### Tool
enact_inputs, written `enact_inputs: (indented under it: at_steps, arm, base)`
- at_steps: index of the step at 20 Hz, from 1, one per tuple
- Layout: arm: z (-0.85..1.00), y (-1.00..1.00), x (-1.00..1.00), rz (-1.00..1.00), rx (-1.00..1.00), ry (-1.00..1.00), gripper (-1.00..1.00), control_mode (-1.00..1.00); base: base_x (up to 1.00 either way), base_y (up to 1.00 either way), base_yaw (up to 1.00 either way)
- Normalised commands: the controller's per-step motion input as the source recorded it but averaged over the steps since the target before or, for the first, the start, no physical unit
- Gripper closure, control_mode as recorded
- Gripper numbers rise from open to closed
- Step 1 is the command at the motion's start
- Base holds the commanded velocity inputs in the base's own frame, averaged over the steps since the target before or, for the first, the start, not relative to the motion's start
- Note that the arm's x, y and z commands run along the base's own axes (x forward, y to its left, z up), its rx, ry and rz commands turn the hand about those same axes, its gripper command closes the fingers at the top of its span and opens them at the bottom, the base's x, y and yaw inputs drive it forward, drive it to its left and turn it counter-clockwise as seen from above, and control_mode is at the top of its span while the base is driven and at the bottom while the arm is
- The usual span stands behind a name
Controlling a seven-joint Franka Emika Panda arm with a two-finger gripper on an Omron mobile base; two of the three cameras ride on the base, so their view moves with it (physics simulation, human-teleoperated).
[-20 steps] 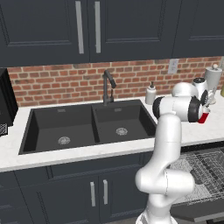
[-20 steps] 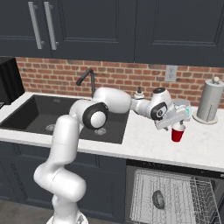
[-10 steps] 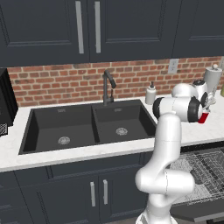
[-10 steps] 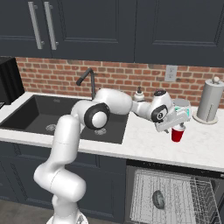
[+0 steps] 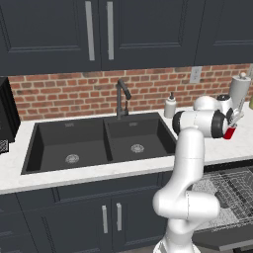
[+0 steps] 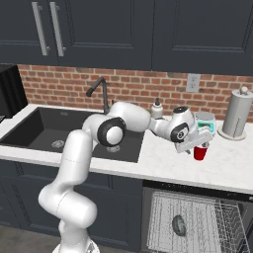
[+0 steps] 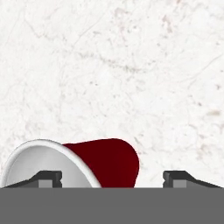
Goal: Pick up the cup and bowl from the counter, place them in the dishwasher, and close the dishwasher door.
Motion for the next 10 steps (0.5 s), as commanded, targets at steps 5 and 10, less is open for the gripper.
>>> enact_inputs:
  at_steps: [5,10]
  arm:
    - [-0.19,0.06,0.00,0.00,0.00,0.00,1.00,-1.00]
    - [-0.17,0.01,0.00,0.00,0.01,0.00,1.00,-1.00]
  base:
    - [0.00,0.00,0.00]
    - [0.00,0.00,0.00]
